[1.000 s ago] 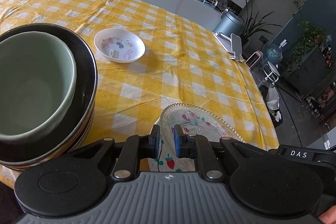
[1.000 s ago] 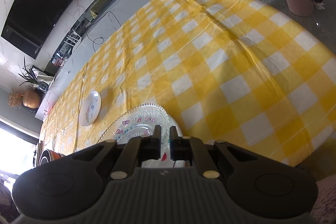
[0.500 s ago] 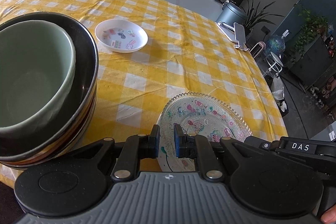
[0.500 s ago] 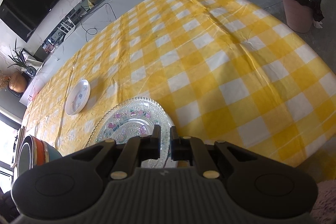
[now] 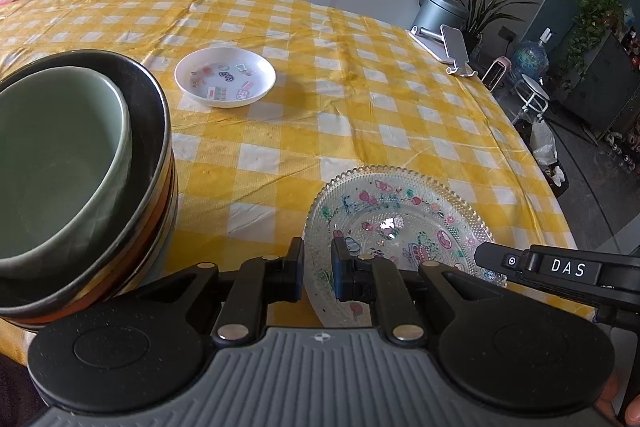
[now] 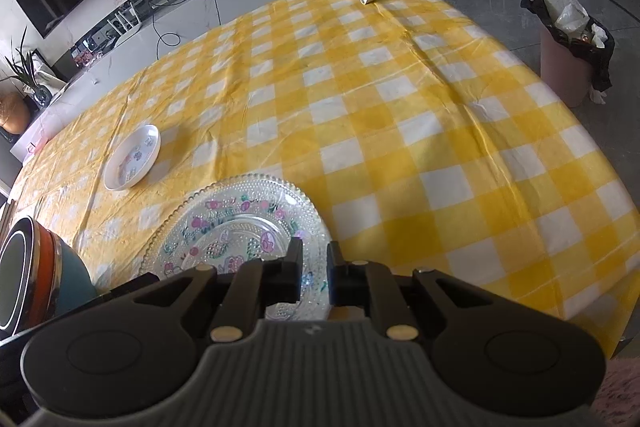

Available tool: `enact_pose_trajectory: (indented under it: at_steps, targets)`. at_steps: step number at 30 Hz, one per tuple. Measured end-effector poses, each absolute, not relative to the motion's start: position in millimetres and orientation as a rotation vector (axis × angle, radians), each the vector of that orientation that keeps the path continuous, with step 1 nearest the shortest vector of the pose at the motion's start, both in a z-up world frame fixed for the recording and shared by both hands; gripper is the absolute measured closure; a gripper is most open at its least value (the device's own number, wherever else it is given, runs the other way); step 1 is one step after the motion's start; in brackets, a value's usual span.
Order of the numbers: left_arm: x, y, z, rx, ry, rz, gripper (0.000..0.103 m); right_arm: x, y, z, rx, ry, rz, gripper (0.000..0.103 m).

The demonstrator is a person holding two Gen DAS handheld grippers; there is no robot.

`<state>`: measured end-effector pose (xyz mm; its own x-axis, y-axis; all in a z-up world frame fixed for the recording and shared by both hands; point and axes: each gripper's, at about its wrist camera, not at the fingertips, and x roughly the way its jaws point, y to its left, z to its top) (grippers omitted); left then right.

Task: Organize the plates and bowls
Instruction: 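Lift the glass plate with both grippers and carry it over the Fruity plate, then lower the glass plate onto the Fruity plate and open both grippers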

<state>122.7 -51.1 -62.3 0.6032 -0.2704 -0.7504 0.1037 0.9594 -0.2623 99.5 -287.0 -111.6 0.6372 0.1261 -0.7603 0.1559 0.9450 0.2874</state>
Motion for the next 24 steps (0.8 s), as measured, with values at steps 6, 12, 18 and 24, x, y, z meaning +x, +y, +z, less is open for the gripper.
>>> enact_pose_trajectory:
  at_steps: [6,12,18,24]
  targets:
    - [121.3,-53.5,-62.7,-0.172,0.896,-0.216,0.088,98.4,-275.8,-110.4,0.257,0.881,-0.037,0.092]
    - [120.8,-58.6,-62.0,-0.125,0.888,-0.213,0.088,98.3,-256.5,-112.1,0.098,0.871,-0.072,0.093]
    - [118.9,-67.7,-60.8,-0.043,0.879,-0.214,0.087,98.9,-255.5,-112.2,0.076,0.869,-0.076,0.093]
    - [117.2,-73.2,-60.7,0.011,0.876,-0.224,0.084,98.5,-252.6,-111.7,0.074,0.866,-0.073,0.087]
